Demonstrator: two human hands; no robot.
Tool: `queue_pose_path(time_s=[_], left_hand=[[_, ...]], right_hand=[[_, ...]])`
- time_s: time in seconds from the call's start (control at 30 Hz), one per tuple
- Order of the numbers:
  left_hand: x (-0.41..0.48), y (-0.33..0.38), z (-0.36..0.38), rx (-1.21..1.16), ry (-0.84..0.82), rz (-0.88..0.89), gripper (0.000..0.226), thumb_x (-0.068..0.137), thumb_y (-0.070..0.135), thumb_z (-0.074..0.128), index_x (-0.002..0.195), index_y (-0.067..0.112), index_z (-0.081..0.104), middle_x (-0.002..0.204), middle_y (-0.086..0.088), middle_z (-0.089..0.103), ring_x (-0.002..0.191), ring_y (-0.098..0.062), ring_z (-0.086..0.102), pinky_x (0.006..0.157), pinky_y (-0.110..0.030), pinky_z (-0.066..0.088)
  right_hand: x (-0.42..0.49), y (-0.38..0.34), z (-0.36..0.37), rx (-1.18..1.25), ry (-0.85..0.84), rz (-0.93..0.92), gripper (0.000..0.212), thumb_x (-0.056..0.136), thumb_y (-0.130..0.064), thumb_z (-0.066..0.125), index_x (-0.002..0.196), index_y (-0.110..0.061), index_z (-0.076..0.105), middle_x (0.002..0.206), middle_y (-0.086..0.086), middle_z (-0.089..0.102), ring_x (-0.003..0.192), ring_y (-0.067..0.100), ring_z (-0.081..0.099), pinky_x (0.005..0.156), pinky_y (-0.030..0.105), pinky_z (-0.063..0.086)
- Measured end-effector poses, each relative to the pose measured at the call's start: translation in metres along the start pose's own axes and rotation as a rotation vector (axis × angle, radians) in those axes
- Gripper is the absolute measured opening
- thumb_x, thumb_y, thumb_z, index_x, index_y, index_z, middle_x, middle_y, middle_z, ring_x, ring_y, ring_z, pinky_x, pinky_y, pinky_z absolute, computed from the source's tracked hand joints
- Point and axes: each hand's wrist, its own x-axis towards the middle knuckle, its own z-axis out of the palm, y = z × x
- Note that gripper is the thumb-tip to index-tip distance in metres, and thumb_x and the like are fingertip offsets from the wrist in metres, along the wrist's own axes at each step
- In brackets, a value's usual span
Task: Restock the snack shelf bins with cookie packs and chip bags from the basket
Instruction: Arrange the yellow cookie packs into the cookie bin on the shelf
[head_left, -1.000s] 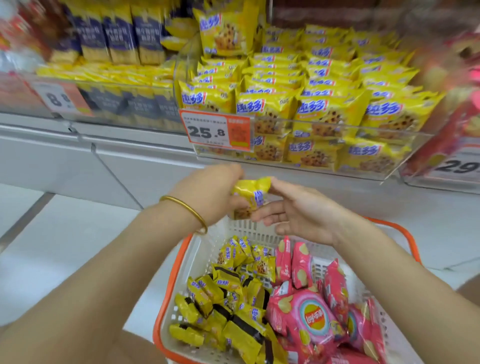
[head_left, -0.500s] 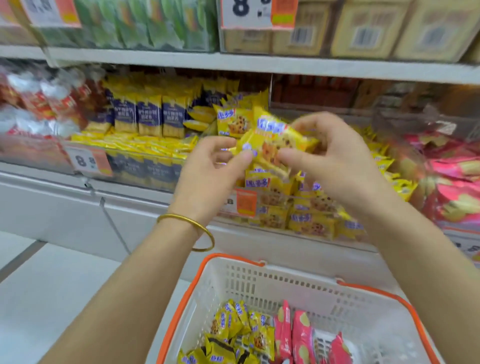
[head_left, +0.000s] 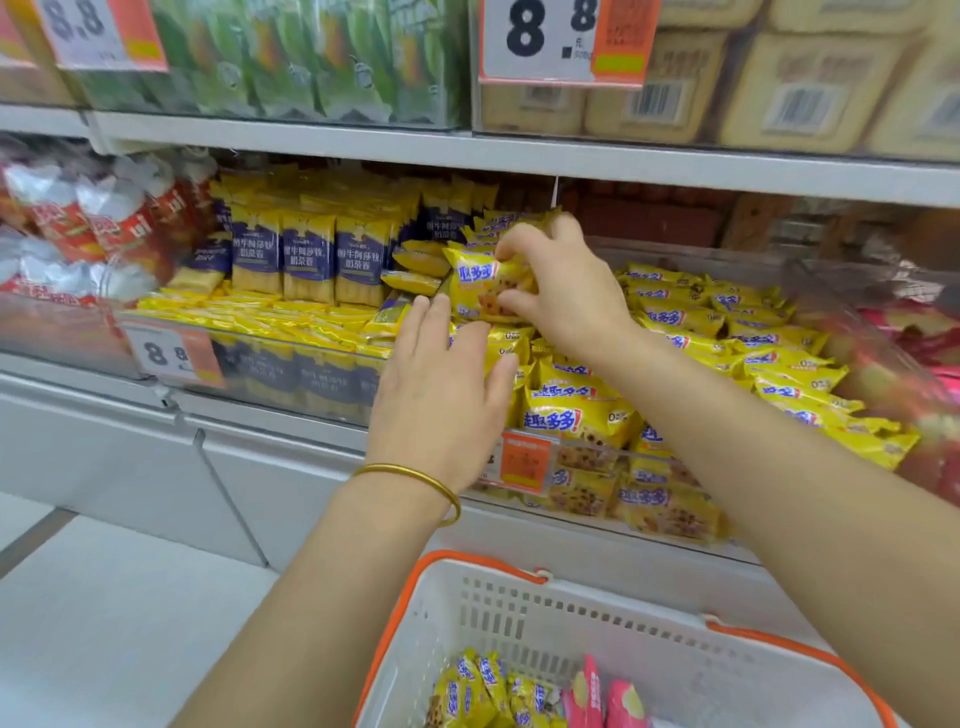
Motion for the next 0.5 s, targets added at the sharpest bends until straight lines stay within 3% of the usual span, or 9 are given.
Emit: queue_pose_path(time_s=[0.2, 0.3, 0.4, 0.5], left_hand=[[-0.002, -0.002, 0.001, 0.015, -0.004, 0.025, 0.049, 0.098, 0.044, 0.033, 0.139, 0.019, 0.041, 0.157, -0.006, 0.015, 0.146, -0.017, -0.002, 0.116, -0.034, 0.008], [-0.01, -0.003, 0.0, 0.04, 0.054, 0.071, 0.054, 0.095, 0.049, 0.029, 0.13, 0.015, 0.052, 0.151, -0.01, 0.03, 0.144, -0.025, 0.013, 0.116, -0.04, 0.015], [-0.03, 0.006, -0.005, 0.029, 0.189, 0.138, 0.045, 0.088, 0.04, 0.036, 0.109, 0.012, 0.064, 0.129, -0.011, 0.053, 0.124, -0.032, 0.042, 0.1, -0.047, 0.038], [-0.057, 0.017, -0.007, 0.025, 0.196, 0.191, 0.03, 0.084, 0.031, 0.044, 0.099, 0.016, 0.065, 0.115, -0.005, 0.058, 0.107, -0.028, 0.049, 0.084, -0.043, 0.045]], right_hand=[[-0.005, -0.005, -0.011, -0.112, -0.047, 0.005, 0.041, 0.087, -0.035, 0.064, 0.125, -0.029, 0.047, 0.125, 0.007, 0.036, 0.097, 0.033, 0.055, 0.068, 0.034, 0.039], [-0.019, -0.007, -0.027, -0.117, 0.011, -0.015, 0.04, 0.088, -0.03, 0.064, 0.124, -0.027, 0.049, 0.121, 0.005, 0.036, 0.104, 0.028, 0.049, 0.074, 0.037, 0.045], [-0.047, -0.006, -0.054, 0.027, 0.142, -0.013, 0.024, 0.087, -0.024, 0.063, 0.109, -0.023, 0.054, 0.11, 0.0, 0.04, 0.089, 0.023, 0.055, 0.074, 0.038, 0.049], [-0.089, -0.004, -0.076, 0.208, 0.156, 0.021, 0.014, 0.085, -0.021, 0.063, 0.096, -0.028, 0.056, 0.098, -0.006, 0.042, 0.072, 0.011, 0.058, 0.075, 0.036, 0.048]])
